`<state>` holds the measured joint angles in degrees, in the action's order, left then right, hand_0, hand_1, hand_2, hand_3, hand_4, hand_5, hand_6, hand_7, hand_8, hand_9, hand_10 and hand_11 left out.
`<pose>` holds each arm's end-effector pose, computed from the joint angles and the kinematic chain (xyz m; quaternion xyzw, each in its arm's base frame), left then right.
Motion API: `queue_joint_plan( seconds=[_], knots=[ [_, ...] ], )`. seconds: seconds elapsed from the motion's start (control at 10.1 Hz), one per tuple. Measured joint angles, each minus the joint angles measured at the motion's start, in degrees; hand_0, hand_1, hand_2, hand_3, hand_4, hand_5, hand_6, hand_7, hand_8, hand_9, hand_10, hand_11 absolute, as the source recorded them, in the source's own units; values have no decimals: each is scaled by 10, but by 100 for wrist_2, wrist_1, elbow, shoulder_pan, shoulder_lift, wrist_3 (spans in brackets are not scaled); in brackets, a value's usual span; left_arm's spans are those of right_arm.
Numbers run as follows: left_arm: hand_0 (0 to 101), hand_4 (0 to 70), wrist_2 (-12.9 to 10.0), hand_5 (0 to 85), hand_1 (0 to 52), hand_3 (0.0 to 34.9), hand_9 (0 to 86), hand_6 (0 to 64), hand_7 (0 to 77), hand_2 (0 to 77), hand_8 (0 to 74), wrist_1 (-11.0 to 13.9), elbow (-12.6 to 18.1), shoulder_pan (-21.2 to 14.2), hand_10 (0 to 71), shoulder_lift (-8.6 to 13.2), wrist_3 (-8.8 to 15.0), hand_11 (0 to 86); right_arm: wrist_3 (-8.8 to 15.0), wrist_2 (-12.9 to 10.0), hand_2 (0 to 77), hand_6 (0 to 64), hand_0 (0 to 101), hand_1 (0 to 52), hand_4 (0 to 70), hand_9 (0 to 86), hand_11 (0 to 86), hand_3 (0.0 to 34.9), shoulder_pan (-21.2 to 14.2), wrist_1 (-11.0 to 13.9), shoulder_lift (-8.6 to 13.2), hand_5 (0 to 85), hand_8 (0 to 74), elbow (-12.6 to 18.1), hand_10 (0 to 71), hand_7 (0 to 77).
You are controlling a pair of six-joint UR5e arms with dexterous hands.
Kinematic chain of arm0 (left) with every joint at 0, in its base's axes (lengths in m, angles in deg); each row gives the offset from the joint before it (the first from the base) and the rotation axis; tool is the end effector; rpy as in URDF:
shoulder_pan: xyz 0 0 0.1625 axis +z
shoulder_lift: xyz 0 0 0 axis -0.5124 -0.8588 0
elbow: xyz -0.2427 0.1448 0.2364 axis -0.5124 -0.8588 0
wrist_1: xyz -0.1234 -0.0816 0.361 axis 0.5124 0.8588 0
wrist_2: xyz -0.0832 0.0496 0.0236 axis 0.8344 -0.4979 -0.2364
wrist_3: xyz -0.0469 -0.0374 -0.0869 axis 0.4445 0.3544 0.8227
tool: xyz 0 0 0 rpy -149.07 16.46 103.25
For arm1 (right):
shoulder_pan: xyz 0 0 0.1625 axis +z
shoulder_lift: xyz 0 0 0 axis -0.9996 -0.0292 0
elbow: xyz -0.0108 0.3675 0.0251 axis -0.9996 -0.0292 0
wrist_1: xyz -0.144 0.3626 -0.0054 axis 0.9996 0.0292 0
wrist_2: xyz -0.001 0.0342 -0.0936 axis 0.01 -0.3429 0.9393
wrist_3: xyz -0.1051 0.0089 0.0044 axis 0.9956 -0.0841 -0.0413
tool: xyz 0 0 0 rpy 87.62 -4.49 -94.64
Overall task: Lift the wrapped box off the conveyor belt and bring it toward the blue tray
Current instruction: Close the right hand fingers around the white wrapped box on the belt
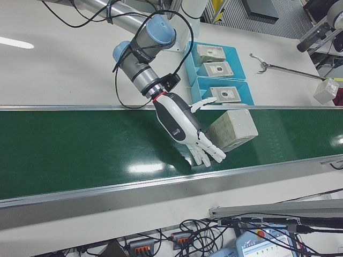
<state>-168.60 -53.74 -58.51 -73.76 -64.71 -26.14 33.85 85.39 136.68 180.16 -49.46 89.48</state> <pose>-0.2229 -0.4756 0.4856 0.1050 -0.6582 0.7446 0.0360 -0.3020 -0.5722 0.2770 -0.1704 -0.7981 0.5516 0.1725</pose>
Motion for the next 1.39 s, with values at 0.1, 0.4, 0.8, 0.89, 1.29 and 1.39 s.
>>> queue_joint_plan(
  seconds=[0.1,0.4,0.8,0.89,1.29,1.39],
  knots=[
    [0,0,0,11,0,0,0,0,0,5,0,0,0,0,0,0,0,0,5,-4,147,0,464,131,11,11,11,97,-8,-7,26,76,0,-38,0,5],
    [0,0,0,11,0,0,0,0,0,5,0,0,0,0,0,0,0,0,5,-30,147,0,464,131,27,11,11,83,-38,-26,62,82,0,-88,0,5],
    [0,0,0,11,0,0,0,0,0,5,0,0,0,0,0,0,0,0,-17,-145,147,0,457,131,11,11,11,135,-79,-65,68,131,11,-95,0,11],
    [0,0,0,11,0,0,0,0,0,5,0,0,0,0,5,0,0,0,-29,-184,196,16,455,131,27,11,5,144,-90,-80,69,207,27,-94,49,76],
    [0,0,0,11,0,0,0,0,0,5,0,0,0,0,0,0,0,0,-51,-233,229,284,425,38,142,311,300,1,-117,-194,60,562,344,-57,196,360],
    [0,0,0,11,0,0,0,0,0,5,0,0,0,0,0,0,0,0,-49,-235,202,322,407,44,136,415,284,5,-123,-202,64,600,322,-9,196,393]
  ],
)
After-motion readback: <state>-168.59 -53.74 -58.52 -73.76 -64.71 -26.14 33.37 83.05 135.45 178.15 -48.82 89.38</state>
